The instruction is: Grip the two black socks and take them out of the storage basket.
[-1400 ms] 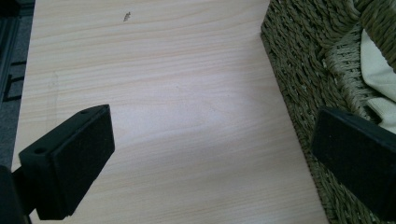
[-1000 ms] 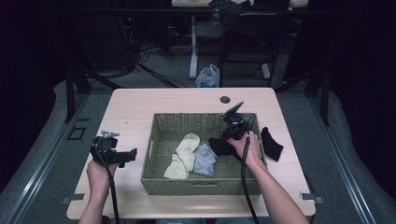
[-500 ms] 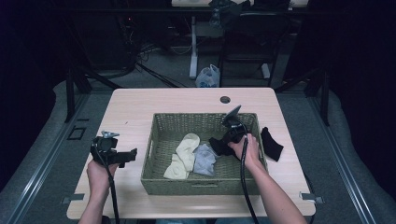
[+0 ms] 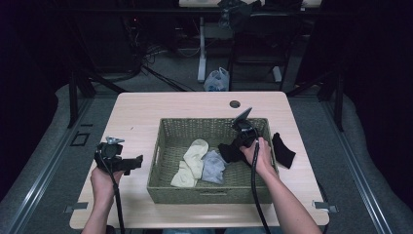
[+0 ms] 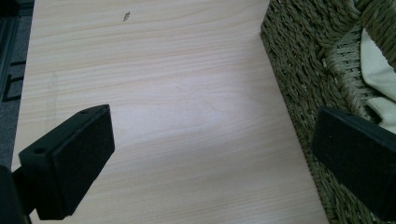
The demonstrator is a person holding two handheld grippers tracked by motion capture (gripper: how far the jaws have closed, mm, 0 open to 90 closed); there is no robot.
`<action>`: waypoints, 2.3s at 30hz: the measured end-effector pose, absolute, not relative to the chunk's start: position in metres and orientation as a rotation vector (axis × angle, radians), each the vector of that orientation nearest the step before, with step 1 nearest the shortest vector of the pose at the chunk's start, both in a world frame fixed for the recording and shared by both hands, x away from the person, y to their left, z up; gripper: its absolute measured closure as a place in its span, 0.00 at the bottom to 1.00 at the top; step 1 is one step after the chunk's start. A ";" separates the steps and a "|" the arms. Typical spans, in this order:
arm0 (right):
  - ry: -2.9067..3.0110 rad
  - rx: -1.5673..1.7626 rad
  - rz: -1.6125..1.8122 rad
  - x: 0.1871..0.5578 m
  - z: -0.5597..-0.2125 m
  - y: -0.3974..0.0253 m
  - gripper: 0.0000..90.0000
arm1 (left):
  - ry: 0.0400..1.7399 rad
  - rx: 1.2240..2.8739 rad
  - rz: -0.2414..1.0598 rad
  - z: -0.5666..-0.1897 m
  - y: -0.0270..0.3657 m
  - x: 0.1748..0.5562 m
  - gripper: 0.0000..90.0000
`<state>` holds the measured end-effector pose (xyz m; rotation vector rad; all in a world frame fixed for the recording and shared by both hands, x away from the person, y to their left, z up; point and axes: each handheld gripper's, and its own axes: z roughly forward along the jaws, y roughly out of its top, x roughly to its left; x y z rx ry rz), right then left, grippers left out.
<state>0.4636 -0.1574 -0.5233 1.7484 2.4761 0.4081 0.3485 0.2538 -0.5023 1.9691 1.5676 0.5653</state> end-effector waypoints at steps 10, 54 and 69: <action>2.517 1.650 0.449 0.454 -0.478 -0.168 0.94 | 1.567 1.970 0.566 -0.502 0.253 0.348 0.00; 2.472 1.402 0.744 0.431 -0.322 -0.187 0.94 | 1.569 1.963 0.567 -0.502 0.254 0.348 0.00; 2.346 1.466 0.792 0.427 -0.301 -0.233 0.94 | 1.571 1.963 0.568 -0.502 0.253 0.348 0.00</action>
